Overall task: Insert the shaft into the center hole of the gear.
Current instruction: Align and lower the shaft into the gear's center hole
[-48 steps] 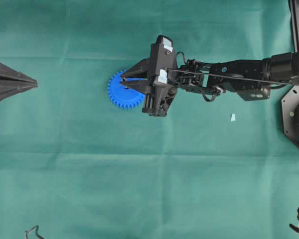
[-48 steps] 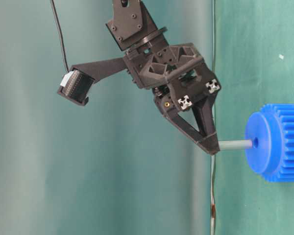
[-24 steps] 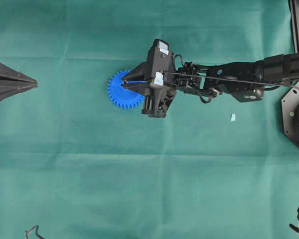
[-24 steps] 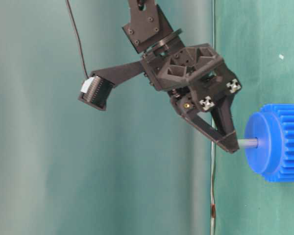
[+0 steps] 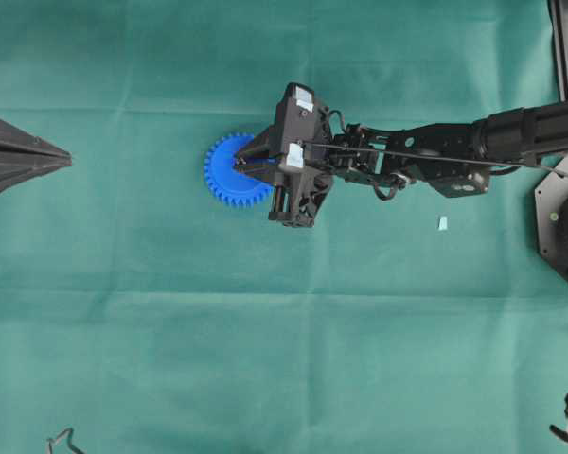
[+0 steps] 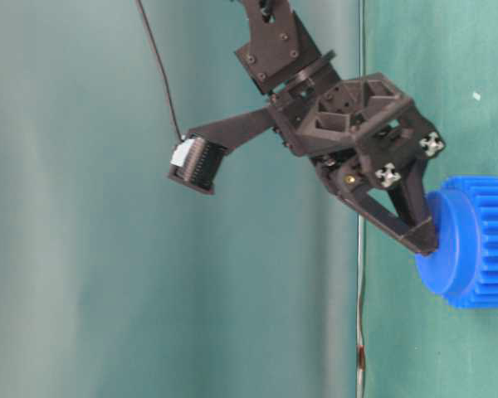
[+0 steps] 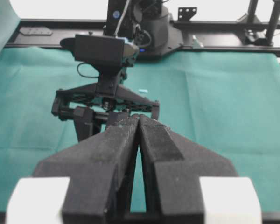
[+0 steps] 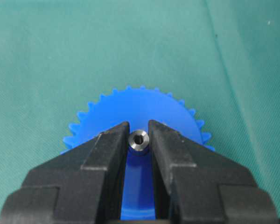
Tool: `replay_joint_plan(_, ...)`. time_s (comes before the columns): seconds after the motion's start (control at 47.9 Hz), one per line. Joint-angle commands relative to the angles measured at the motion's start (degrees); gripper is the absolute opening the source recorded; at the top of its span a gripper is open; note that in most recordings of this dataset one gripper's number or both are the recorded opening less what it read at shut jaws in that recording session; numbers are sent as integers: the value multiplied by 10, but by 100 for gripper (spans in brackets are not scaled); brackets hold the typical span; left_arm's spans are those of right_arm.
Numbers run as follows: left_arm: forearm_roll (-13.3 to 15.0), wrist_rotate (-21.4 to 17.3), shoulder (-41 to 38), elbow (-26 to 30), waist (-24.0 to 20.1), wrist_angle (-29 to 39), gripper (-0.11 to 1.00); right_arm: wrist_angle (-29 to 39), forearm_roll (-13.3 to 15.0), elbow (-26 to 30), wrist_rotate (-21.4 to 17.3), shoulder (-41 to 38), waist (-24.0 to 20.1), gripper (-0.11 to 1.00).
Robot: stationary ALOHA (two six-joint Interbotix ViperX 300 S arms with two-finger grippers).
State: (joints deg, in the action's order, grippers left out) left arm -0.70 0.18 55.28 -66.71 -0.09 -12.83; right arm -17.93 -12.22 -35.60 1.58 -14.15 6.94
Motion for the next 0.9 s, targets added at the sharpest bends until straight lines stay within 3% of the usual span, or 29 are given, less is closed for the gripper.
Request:
replay_joint_plan(0.0,-1,-1,-4,14,0,-4,0,-5,-1,11,1,7,0,17)
replay_joint_plan(0.564,-2,-3,-4,14,0,-3,0,-2,-2,10,-1,6,0,18)
replay_joint_plan(0.647,-1,-3,-4,14,0,-3,0,-2,-7,11,-1,6,0,36)
replay_joint_plan(0.793,-2,-2,-4,14,0,-3,0,-5,-14,11,0,10,0,80)
replay_joint_plan(0.877,-1,-2,-4,14,0,-3,0,-3,-14,11,0,20,0,95)
